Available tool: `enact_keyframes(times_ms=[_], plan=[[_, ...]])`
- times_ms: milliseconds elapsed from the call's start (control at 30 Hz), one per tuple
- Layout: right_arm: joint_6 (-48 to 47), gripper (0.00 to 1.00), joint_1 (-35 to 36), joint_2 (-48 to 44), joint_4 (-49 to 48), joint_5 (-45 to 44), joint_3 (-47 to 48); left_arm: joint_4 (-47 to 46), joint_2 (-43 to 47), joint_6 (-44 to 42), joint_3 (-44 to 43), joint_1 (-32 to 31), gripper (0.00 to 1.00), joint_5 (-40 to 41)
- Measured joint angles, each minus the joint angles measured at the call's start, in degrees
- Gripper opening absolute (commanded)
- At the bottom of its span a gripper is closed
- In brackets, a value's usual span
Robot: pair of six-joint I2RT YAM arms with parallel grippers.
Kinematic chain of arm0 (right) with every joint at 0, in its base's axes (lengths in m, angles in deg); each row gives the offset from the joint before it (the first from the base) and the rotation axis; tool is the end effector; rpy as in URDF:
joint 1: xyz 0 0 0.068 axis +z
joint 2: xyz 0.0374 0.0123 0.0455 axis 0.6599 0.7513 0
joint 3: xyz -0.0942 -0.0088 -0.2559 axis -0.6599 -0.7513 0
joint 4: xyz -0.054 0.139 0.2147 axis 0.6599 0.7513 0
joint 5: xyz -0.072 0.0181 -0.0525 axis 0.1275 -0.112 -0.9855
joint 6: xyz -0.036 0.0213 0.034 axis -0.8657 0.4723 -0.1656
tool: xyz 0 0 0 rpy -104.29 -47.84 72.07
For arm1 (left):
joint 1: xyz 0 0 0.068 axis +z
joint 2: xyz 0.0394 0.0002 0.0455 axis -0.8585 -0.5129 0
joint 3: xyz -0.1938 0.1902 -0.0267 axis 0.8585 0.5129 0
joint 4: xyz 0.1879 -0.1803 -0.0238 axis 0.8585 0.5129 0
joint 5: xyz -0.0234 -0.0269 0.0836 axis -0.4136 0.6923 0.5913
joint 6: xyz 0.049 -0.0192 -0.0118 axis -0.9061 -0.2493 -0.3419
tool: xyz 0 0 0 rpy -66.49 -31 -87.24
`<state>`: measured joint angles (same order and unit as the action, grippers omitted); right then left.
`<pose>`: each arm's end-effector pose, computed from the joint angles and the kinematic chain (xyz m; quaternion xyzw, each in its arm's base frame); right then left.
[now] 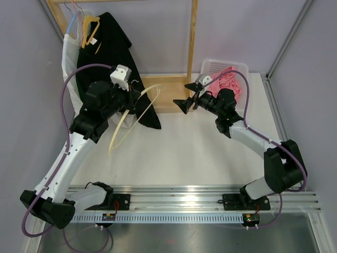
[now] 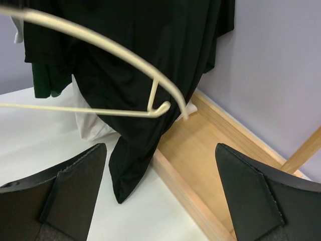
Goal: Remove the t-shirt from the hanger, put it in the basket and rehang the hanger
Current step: Pass the hanger from the left arm to the right
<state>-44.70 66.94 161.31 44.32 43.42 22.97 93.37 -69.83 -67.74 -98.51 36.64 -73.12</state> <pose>0.3029 0.1657 0.3173 -0.3641 0.5607 0.2997 0.6806 0.2229 -0.0978 0.4297 0.1655 0.7527 -0.2018 0.6045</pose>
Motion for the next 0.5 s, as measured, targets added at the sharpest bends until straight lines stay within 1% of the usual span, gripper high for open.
enact_keyframes(times_ms=[100, 267, 500], plan=[[-1.79, 0.99, 0.70, 0.02, -0.42, -0.50, 0.04, 0.98, 0.85, -0.17, 2.89, 0.00, 0.00, -1.25], [-6.60, 0.99, 3.21, 0.02, -0.31, -0.76, 0.04, 1.25, 0.98, -0.13, 6.16, 0.00, 0.00, -3.15], [-12.52, 0.99, 4.83, 0.20, 0.37, 0.52, 0.04, 1.86, 1.03, -0.02, 8.15, 0.00, 0.00, -4.13]])
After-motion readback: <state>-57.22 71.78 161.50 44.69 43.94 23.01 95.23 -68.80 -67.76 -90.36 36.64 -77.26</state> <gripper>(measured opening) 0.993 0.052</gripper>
